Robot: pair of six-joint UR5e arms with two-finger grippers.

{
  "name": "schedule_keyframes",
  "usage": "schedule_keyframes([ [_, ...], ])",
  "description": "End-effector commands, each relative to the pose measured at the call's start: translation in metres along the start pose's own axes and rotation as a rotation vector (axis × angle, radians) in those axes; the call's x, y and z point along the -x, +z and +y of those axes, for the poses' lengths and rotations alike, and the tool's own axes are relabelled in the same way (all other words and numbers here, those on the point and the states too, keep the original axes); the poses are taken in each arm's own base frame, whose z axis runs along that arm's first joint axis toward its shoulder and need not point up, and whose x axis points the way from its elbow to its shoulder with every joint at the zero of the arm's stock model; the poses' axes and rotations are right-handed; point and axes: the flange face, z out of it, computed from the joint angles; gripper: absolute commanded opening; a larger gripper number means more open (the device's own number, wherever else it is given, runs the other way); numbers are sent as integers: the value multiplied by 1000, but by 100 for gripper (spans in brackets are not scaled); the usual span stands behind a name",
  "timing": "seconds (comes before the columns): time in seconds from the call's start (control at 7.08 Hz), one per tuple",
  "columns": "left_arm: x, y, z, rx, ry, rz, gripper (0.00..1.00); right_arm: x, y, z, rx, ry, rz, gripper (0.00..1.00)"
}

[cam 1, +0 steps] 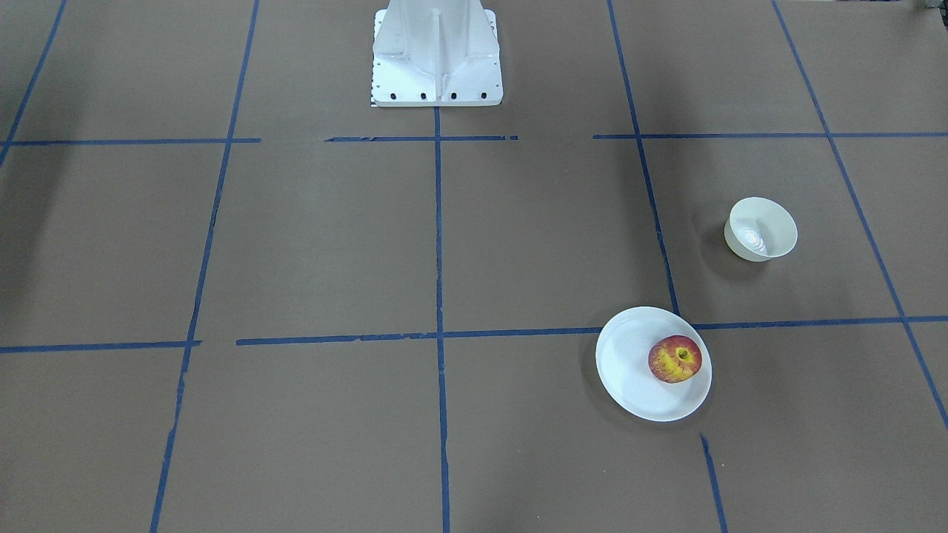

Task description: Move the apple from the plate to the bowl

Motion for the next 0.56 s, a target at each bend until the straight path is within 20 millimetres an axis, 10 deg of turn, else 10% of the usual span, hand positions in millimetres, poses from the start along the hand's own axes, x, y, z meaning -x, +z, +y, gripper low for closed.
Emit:
schedule_keyframes([
  [0.0, 0, 0, 0, 0, 0, -1, 100, 0, 0, 0, 0, 0, 0, 100],
  [0.42, 2, 2, 2, 4, -4, 2, 100, 0, 0, 0, 0, 0, 0, 100],
])
